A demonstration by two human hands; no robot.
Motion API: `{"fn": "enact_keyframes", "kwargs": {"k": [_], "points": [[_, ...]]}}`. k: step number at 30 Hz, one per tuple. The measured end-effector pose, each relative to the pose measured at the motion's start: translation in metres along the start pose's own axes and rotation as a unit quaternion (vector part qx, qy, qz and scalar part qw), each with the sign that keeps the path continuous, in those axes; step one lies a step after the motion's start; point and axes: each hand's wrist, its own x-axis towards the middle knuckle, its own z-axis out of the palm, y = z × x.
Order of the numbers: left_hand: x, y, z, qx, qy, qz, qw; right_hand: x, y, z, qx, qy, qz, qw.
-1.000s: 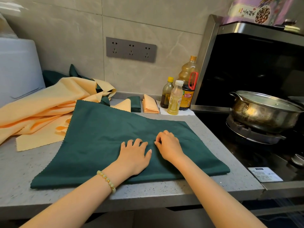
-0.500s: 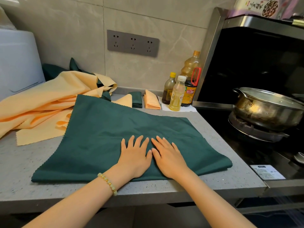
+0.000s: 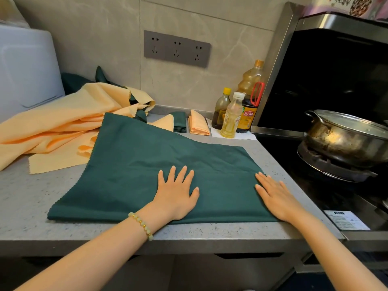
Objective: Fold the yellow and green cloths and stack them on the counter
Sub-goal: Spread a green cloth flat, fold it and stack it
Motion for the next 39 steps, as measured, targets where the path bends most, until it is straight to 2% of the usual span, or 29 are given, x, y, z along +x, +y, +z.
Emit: {"fn": "enact_keyframes", "kwargs": {"k": [2, 5, 8, 11, 17, 21, 29, 34, 39], "points": [[0.001, 0.001, 0.0, -0.001, -0.003, 0.001, 1.0, 0.001, -0.015, -0.004, -0.017, 0.017, 0.006, 1.0], [0.001, 0.002, 0.0, -0.004, -0.001, 0.0, 1.0, -0.001, -0.068, -0.002, 0.063, 0.044, -0.046, 0.996], [0.0, 0.002, -0.002, 0.003, -0.002, -0.004, 1.0, -0.006, -0.127, 0.01, 0.125, 0.028, -0.118, 0.985], [0.0, 0.002, -0.002, -0.01, 0.005, -0.009, 1.0, -0.006, -0.15, 0.026, 0.11, 0.023, -0.135, 0.984], [-0.006, -0.008, -0.003, -0.025, 0.025, 0.003, 0.999, -0.005, -0.147, 0.033, 0.056, 0.027, -0.14, 0.988], [-0.019, -0.042, -0.005, -0.024, 0.028, -0.007, 0.999, -0.004, -0.147, 0.035, 0.044, 0.034, -0.136, 0.989], [-0.05, -0.113, -0.015, -0.026, 0.03, -0.104, 0.994, -0.006, -0.149, 0.034, 0.033, 0.024, -0.136, 0.99], [-0.049, -0.116, -0.033, -0.015, -0.031, -0.152, 0.988, -0.008, -0.152, 0.033, 0.035, 0.022, -0.133, 0.99], [0.009, -0.091, -0.07, 0.037, 0.096, -0.047, 0.994, -0.009, -0.151, 0.033, 0.047, 0.025, -0.134, 0.99]]}}
